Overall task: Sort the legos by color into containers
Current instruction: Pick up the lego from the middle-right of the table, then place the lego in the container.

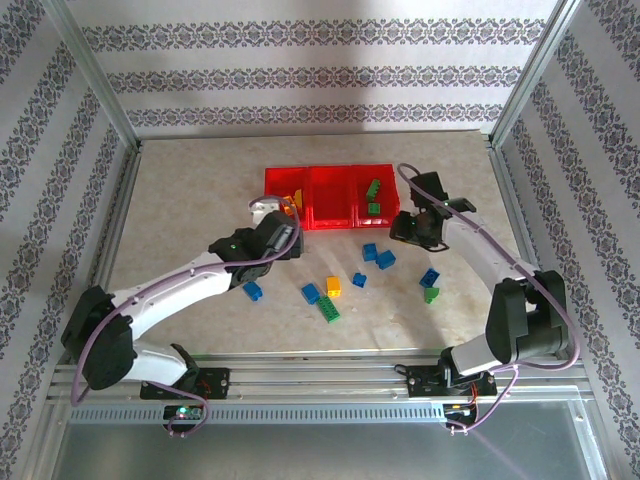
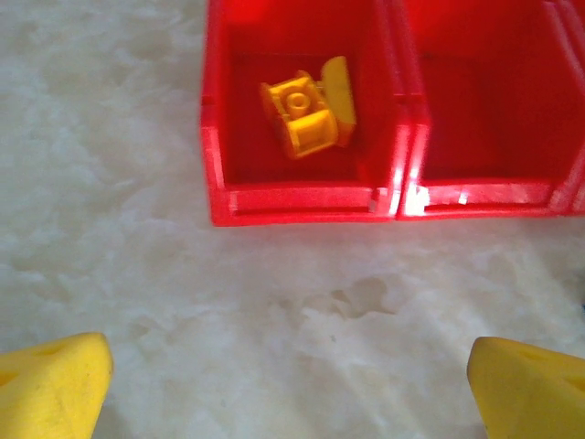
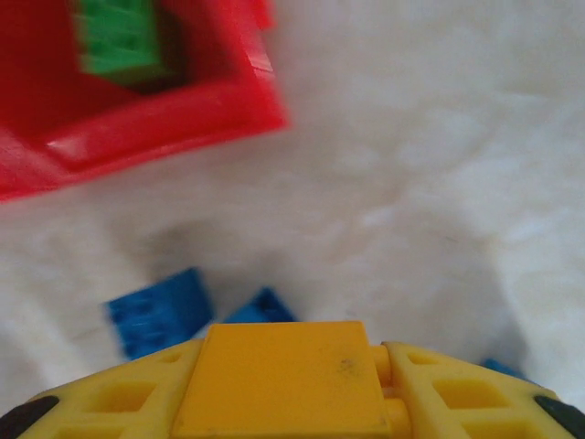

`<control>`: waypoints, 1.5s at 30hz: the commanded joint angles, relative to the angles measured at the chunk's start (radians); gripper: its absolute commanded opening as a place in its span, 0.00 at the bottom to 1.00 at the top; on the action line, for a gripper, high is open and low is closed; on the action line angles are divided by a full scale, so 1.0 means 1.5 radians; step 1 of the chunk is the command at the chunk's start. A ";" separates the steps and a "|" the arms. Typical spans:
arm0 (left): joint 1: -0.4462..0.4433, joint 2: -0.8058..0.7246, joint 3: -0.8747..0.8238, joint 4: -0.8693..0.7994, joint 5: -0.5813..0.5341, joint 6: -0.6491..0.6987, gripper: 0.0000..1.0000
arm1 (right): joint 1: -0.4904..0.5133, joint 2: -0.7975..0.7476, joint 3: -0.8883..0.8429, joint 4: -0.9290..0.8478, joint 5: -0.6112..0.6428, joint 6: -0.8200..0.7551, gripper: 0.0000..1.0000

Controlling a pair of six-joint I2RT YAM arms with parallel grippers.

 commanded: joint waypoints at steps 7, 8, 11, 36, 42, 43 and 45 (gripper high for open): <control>0.102 -0.094 -0.121 0.052 0.074 -0.100 1.00 | 0.159 0.068 0.156 0.030 0.021 0.015 0.46; 0.108 -0.104 -0.131 0.056 0.076 -0.106 1.00 | 0.172 0.087 0.177 0.029 0.022 0.008 0.46; 0.121 -0.131 -0.152 0.058 0.075 -0.114 1.00 | 0.208 0.157 0.252 0.019 0.027 -0.010 0.46; 0.146 -0.180 -0.191 0.042 0.085 -0.129 1.00 | 0.307 0.588 0.733 -0.039 0.080 -0.140 0.50; 0.146 -0.180 -0.194 0.039 0.089 -0.128 1.00 | 0.303 0.639 0.804 -0.050 0.091 -0.158 0.54; 0.146 -0.181 -0.194 0.039 0.089 -0.128 1.00 | 0.302 0.646 0.820 -0.056 0.091 -0.158 0.56; 0.146 -0.181 -0.194 0.038 0.090 -0.129 1.00 | 0.298 0.657 0.844 -0.066 0.090 -0.158 0.57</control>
